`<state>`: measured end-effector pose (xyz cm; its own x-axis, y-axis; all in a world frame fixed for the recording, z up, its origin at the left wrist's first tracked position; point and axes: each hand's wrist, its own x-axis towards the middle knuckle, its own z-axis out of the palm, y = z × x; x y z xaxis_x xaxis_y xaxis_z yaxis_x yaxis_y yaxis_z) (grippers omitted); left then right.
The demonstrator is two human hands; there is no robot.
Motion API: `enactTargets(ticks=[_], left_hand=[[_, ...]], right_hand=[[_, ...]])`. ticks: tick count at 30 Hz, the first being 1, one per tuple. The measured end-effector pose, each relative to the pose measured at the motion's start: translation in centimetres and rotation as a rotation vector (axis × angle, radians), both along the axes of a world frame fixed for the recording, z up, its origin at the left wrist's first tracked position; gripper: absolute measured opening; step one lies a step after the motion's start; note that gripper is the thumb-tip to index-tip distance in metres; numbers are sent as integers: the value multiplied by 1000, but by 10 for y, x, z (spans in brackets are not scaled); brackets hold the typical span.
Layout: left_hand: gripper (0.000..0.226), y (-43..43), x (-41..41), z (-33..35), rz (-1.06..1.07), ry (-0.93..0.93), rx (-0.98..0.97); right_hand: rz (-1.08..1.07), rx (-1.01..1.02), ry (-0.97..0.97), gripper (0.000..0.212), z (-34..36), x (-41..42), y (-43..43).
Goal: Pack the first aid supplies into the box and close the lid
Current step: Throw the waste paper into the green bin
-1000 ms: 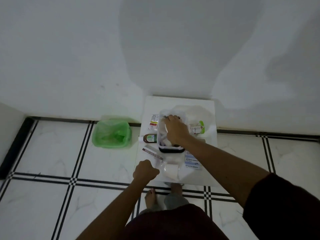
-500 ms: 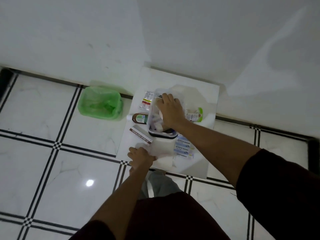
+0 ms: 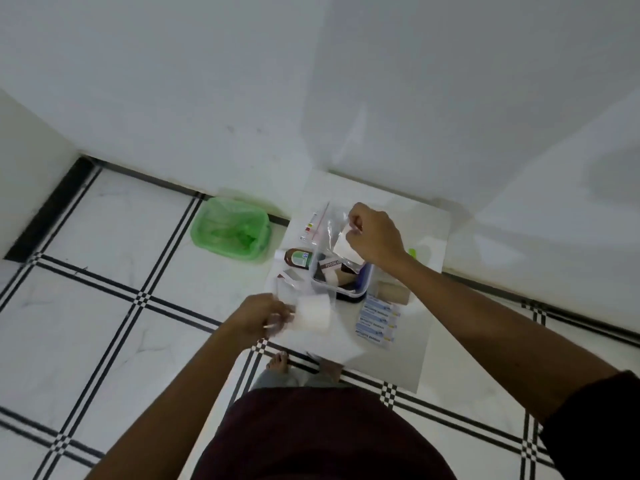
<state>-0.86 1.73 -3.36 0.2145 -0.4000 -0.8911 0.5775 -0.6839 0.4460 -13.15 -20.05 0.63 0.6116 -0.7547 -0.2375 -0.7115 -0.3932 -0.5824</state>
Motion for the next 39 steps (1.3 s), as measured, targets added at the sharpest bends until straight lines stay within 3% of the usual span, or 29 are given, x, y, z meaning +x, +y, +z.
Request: enactTargets(ticks=[3,6,8,11,15,19,22,27,31,35,39], left_hand=[[15,4,33,11,331,90,-109],[12,1,69,9,561,-21,-80],[12,-3,97,3,640,-82,-39],[19,-13,135,-13,724,-120,12],[15,-31,183,-40,747,-153,75],[13,-44,252,-79,668,-154,136],[6,-50,306,-108,564,-220,166],[35,-56,376,-156,287,-328,226],[11,-70,406,-198,155,-472,299],[10,-87,419,-235,-6,-478,277],[47,-93,420,-260,-241,-494,300]], right_hand=[[-170,153,-156,21,17,20,-2],[-279,307,-182,22,23,50,6],[-318,421,-167,8,19,78,16],[-342,516,-119,28,-1,124,34],[-376,576,-35,8,-36,188,51],[-441,630,61,28,-72,256,53],[-480,626,79,32,-104,306,42],[-429,558,179,26,-167,379,33],[-404,569,280,13,-220,417,38],[-392,652,316,9,-259,439,38],[-381,744,340,42,-280,436,37]])
